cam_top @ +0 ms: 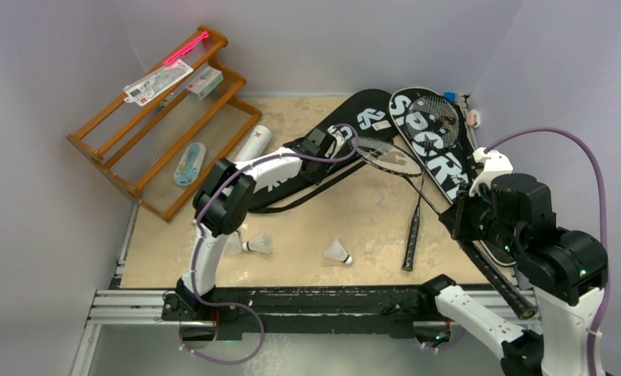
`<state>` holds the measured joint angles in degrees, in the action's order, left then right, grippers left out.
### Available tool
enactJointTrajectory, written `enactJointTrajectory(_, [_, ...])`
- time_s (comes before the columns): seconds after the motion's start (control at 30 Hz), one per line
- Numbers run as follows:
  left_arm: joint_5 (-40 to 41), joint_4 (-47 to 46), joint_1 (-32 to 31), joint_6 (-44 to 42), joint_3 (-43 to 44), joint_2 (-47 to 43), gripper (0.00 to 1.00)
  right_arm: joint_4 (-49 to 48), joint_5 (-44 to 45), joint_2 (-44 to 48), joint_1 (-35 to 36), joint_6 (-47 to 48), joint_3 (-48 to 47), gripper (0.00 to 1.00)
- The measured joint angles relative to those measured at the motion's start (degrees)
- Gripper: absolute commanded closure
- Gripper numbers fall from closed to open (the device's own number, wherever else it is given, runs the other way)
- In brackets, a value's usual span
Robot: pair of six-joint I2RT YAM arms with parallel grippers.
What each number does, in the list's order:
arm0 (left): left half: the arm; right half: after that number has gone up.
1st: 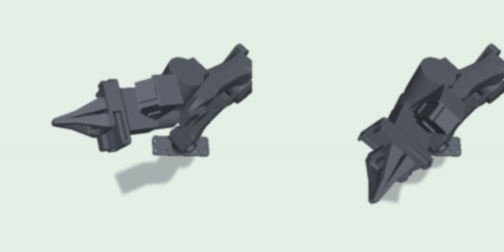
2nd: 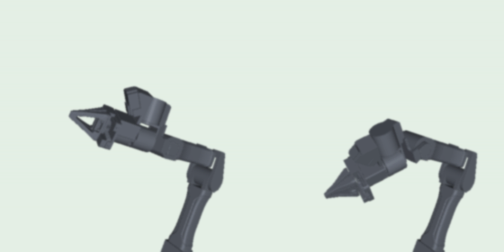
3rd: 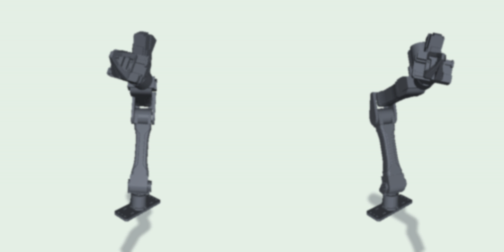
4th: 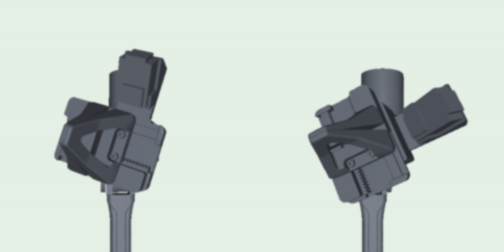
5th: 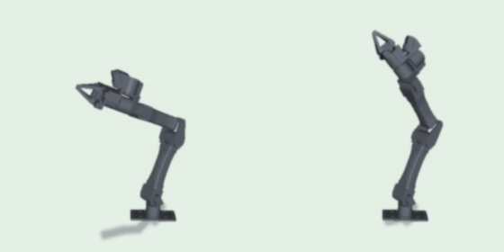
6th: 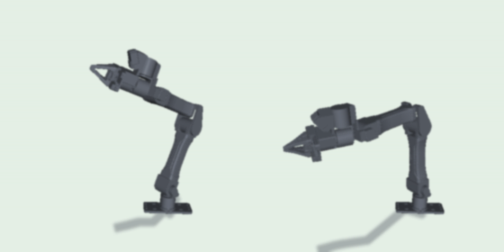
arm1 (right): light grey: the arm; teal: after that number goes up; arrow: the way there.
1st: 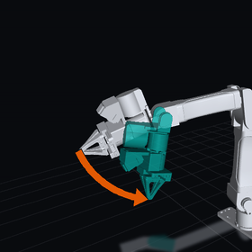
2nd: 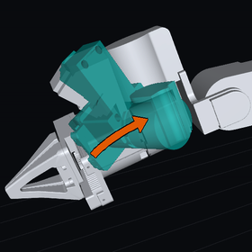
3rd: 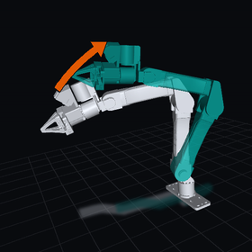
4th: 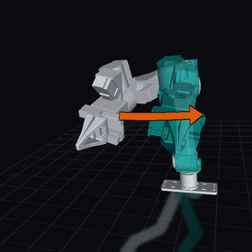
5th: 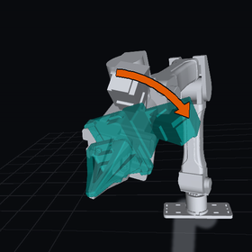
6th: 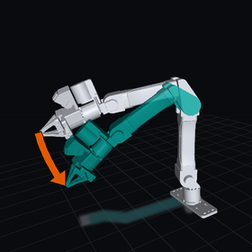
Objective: Pack up the badminton gear
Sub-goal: Open the racket bag at the center of the board.
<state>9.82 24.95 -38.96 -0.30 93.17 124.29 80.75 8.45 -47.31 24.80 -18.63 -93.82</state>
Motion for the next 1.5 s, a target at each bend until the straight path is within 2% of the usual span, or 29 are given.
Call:
enactJointTrajectory(0.2, [3.3,-0.1,-0.2,0.0,0.5,0.5,0.69,0.0,-0.3,0.0,0.0,-0.2,0.0,1.00])
enactJointTrajectory(0.37, [11.6,-1.2,-0.9,-0.6,0.5,1.4,0.84,0.0,-0.5,0.1,0.0,-0.2,0.0,1.00])
enactJointTrajectory(0.57, [19.1,-4.0,-2.3,-1.1,0.5,2.1,0.89,0.5,-0.5,0.1,0.0,-0.5,0.0,1.00])
enactJointTrajectory(0.63, [20.8,-5.7,-2.3,-1.4,0.5,2.1,0.88,0.5,-0.5,0.1,0.0,-0.5,0.0,1.00])
enactJointTrajectory(0.8, [23.9,-9.4,-2.3,-3.3,0.5,2.1,0.72,0.5,-0.5,0.2,0.0,-0.8,0.0,1.00])
enactJointTrajectory(1.0, [20.3,-9.2,-2.3,-4.0,0.8,2.1,0.57,0.5,-0.5,0.2,0.0,-0.9,0.0,1.00])
enactJointTrajectory(1.27, [10.2,-7.4,-2.3,-4.1,0.7,2.1,0.56,0.5,-0.4,0.3,0.0,-1.0,0.0,1.00])
enactJointTrajectory(1.5, [10.9,-5.6,-2.3,-4.0,3.1,3.6,0.62,0.7,-0.3,1.0,0.0,-1.2,0.0,1.00])
